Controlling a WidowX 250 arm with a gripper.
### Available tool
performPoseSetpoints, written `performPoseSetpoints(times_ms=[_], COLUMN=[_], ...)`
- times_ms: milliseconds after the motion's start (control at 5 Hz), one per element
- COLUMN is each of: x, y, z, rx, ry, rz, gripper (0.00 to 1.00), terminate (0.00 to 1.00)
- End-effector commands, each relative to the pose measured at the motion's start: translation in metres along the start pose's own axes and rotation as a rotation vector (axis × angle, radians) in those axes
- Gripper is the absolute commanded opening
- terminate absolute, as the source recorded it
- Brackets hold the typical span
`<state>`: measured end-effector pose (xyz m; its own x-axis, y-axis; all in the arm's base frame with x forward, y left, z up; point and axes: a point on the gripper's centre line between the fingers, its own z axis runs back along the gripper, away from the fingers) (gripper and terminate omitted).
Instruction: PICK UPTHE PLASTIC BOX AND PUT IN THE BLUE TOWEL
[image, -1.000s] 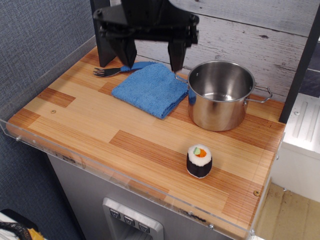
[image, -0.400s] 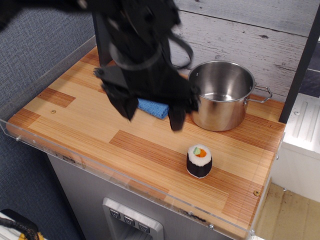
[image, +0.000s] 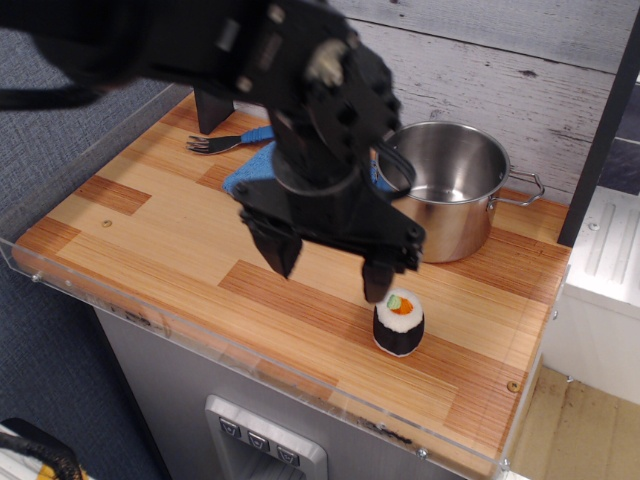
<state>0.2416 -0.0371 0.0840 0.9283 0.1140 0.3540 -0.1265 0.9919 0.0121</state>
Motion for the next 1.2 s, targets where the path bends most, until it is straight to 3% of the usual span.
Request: performPoseSetpoints(times_ms=[0, 600, 1000], x=[0.004, 0.006, 0.011], y=[-0.008, -0.032, -0.033], z=[-0.018, -0.044, -0.059], rx=[0.004, -0.042, -0.014], ry=[-0.001, 0.004, -0.009], rz=[-0.019, -0.016, -0.019], gripper=[1.0, 1.0, 1.0], terminate=[0.0, 0.0, 0.0])
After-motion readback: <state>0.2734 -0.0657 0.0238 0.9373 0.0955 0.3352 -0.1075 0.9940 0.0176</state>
